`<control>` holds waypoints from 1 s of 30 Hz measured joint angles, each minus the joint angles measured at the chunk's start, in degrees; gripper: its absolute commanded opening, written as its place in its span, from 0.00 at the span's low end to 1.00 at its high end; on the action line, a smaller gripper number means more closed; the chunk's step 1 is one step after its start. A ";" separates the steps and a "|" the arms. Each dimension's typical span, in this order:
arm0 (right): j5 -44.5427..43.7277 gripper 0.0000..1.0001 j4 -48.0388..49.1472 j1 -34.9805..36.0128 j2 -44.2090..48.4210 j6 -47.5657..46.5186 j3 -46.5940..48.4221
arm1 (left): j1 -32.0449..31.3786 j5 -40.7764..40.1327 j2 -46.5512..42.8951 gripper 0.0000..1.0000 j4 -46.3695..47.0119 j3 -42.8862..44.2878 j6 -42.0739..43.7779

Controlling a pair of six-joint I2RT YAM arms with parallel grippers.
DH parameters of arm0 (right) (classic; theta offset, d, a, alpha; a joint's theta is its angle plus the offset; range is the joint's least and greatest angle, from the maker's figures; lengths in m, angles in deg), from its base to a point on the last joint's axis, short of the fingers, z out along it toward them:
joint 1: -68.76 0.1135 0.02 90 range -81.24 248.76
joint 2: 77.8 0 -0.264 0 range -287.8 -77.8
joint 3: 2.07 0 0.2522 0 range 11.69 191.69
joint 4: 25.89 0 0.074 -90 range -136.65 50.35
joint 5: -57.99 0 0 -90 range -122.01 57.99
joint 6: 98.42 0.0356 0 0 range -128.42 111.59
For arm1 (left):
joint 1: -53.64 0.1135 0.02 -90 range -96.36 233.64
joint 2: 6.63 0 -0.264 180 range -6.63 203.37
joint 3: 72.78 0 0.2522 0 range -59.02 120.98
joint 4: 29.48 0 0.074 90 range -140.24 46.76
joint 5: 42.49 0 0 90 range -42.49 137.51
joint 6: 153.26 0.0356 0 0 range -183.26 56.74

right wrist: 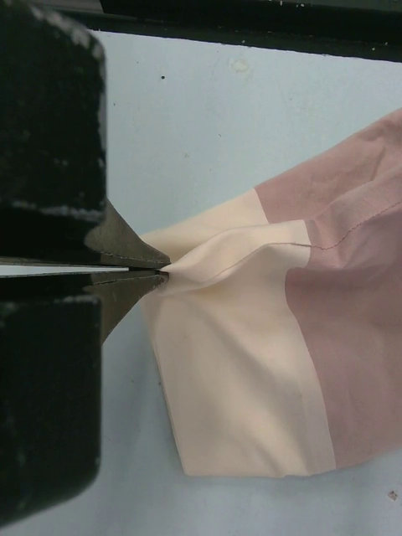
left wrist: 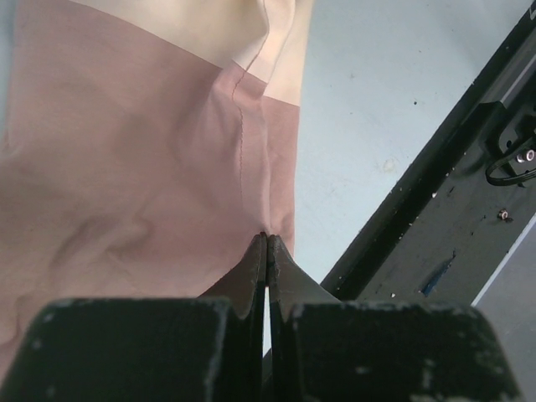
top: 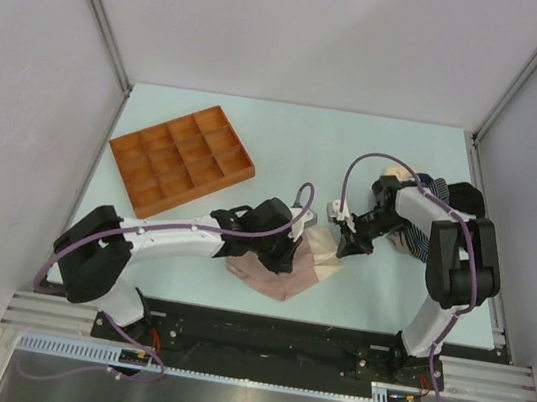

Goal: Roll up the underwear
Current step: Fold the underwear at the center of the board.

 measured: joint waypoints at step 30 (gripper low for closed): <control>-1.07 0.20 0.61 -0.42 2.43 -0.46 -3.06 | -2.71 1.33 3.06 0.15 1.53 -0.72 -2.23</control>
